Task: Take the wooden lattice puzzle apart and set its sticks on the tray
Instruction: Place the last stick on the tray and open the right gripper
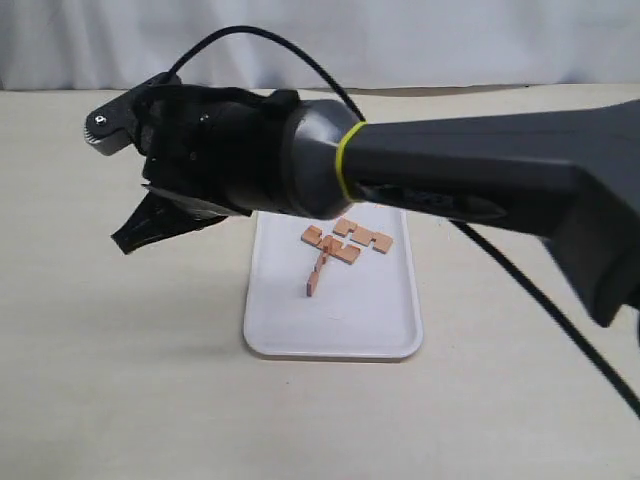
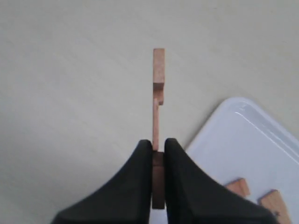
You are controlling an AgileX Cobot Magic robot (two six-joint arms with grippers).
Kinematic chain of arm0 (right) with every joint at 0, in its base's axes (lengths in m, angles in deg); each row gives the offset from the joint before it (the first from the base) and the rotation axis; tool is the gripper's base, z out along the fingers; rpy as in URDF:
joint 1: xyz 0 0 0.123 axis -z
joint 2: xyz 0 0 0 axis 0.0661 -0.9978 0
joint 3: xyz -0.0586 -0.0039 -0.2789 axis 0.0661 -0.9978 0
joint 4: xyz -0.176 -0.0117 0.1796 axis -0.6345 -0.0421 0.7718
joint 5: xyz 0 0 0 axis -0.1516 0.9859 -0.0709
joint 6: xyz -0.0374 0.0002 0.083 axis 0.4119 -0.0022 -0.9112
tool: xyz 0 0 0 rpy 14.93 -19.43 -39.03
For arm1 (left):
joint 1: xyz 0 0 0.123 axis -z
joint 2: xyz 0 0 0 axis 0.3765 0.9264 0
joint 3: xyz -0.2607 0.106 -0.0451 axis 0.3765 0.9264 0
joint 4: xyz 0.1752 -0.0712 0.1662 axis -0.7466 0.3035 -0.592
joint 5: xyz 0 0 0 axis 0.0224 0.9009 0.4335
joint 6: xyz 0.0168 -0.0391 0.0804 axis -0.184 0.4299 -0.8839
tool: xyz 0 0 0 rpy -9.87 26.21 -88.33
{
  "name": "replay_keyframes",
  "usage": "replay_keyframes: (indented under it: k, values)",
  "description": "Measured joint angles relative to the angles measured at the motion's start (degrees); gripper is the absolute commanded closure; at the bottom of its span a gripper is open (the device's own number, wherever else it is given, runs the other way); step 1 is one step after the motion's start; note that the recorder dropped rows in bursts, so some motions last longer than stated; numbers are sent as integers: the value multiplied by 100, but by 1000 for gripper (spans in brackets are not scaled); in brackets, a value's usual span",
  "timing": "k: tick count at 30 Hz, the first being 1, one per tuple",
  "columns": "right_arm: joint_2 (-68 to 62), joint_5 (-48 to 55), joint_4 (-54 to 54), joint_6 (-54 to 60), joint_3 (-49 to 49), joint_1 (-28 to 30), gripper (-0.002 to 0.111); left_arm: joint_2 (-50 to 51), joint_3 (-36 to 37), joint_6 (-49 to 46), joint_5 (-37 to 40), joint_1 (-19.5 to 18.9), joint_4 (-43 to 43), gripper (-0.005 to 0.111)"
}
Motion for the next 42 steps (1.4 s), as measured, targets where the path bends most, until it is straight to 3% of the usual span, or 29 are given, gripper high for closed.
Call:
replay_keyframes:
  k: [6,11,14,19,21,23,32,36,42]
  values:
    - [312,242,-913,46,-950,382,104,0,0,0,0,0,0,107]
    - [326,163,-1934,-866,-1763,760,100,0,0,0,0,0,0,107]
    - [326,-75,-2240,-1261,-1964,928,86,0,0,0,0,0,0,107]
    - [326,-196,-2363,-1468,-2004,1025,52,0,0,0,0,0,0,107]
    - [326,-196,-2379,-1490,-2004,1025,42,0,0,0,0,0,0,107]
    - [326,-196,-2389,-1501,-2004,1025,40,0,0,0,0,0,0,107]
    - [600,-40,-2103,-565,-2004,714,45,0,0,0,0,0,0,107]
    - [828,125,-1765,-197,-2004,704,62,0,0,0,0,0,0,107]
    - [1233,299,-1173,207,-2004,704,104,0,0,0,0,0,0,107]
